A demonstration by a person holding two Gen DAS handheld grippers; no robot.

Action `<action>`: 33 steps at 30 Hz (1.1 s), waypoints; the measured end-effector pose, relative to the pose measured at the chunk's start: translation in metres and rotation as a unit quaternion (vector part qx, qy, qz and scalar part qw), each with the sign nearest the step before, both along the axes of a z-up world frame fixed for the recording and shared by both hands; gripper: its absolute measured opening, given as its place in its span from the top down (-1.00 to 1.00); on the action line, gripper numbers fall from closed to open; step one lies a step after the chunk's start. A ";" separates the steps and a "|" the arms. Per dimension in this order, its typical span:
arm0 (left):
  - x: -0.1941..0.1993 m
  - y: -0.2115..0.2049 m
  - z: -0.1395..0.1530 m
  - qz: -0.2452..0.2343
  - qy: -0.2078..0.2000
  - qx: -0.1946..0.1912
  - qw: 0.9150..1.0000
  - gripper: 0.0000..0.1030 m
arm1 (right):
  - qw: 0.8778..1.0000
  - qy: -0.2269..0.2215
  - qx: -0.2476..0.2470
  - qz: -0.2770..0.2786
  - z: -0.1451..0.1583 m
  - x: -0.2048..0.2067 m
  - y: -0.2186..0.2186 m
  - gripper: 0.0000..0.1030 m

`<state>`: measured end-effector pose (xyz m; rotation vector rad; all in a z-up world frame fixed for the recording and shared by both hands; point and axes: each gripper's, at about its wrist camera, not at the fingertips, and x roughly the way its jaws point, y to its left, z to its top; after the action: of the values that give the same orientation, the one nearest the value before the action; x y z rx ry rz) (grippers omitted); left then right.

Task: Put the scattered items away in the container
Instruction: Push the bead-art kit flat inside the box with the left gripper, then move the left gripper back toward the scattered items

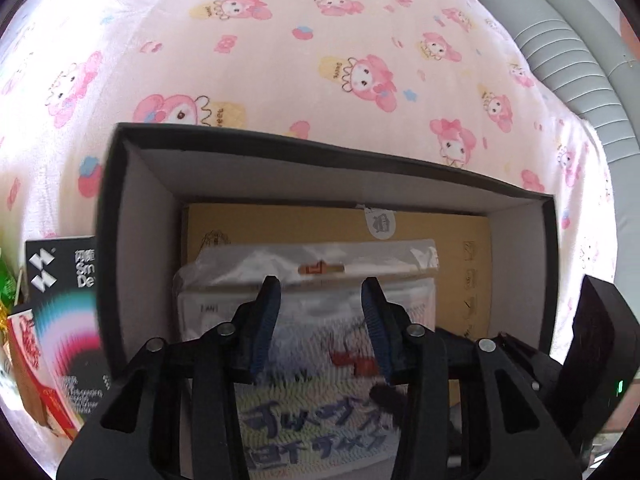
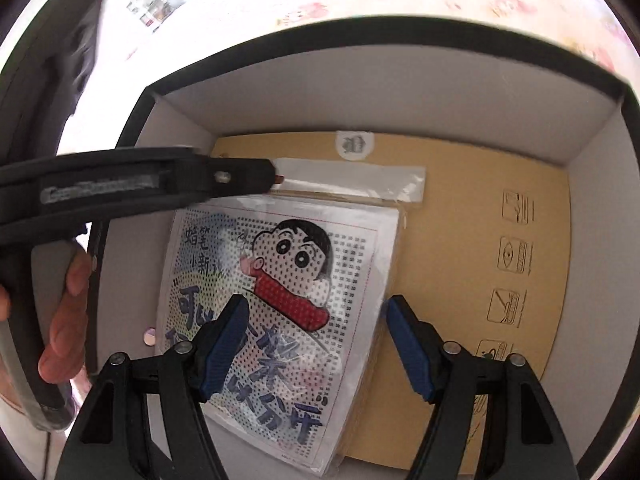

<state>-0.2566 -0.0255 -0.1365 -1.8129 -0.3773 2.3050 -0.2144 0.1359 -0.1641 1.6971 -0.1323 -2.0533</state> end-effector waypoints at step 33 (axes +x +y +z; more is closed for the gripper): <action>0.221 -0.013 0.104 -0.015 0.214 -0.055 0.975 -0.33 | 0.963 0.233 0.049 -0.125 0.137 0.184 -0.004 -0.33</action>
<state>-0.0361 -0.0380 -0.0330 -1.2927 -0.1536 2.6477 -0.0308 0.1318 -0.0272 1.2527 -0.0949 -2.6283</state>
